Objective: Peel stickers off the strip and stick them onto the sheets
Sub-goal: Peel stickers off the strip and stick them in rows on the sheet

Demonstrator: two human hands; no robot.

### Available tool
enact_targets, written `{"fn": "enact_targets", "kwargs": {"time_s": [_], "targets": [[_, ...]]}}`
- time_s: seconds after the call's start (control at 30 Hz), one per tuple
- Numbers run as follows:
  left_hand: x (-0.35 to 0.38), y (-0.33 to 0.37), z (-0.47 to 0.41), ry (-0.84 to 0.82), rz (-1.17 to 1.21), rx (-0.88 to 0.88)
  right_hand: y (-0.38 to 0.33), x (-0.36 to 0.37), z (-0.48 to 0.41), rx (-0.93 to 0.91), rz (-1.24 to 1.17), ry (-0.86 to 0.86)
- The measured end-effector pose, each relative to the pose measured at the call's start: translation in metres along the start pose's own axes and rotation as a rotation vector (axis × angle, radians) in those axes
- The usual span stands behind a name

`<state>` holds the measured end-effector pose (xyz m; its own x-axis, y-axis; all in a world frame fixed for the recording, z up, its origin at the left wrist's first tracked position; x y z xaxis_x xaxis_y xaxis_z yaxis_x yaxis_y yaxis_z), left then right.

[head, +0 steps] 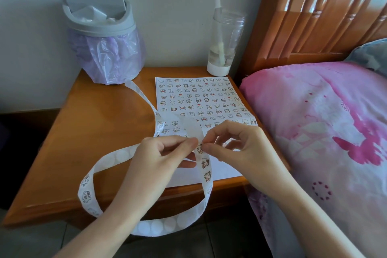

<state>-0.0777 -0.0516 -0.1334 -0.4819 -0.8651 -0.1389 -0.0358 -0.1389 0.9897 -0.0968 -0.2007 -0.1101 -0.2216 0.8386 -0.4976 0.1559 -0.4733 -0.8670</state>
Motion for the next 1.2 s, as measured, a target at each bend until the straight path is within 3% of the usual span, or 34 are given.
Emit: {"fn": "enact_targets", "kwargs": {"time_s": [0.2,0.33,0.57,0.9,1.2], "targets": [[-0.001,-0.005,-0.003,0.008,0.107,-0.04,-0.006,0.001,0.001,-0.038,0.086,-0.057],[-0.006,-0.008,-0.005,0.038,0.055,-0.043,-0.005,-0.021,0.004,-0.027,-0.09,0.005],[-0.006,-0.01,-0.005,0.016,-0.15,0.029,0.048,-0.078,0.018,0.29,-0.135,0.173],[-0.005,-0.017,-0.01,-0.012,-0.253,0.046,0.073,-0.081,0.014,0.395,-0.031,0.006],[-0.005,-0.018,-0.011,-0.021,-0.283,0.033,0.076,-0.08,0.01,0.382,0.019,0.005]]}}
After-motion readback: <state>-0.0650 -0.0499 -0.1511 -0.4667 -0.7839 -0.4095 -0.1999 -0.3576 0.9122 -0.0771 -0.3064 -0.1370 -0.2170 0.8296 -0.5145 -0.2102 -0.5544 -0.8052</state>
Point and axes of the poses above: each hand's wrist, its own z-axis away from the middle knuckle, its own x-axis out of the palm, y = z × x, the point moved 6 cm from there along -z, towards the middle knuckle, and after that the axes turned 15 degrees about -y, right-handed, at the moved point
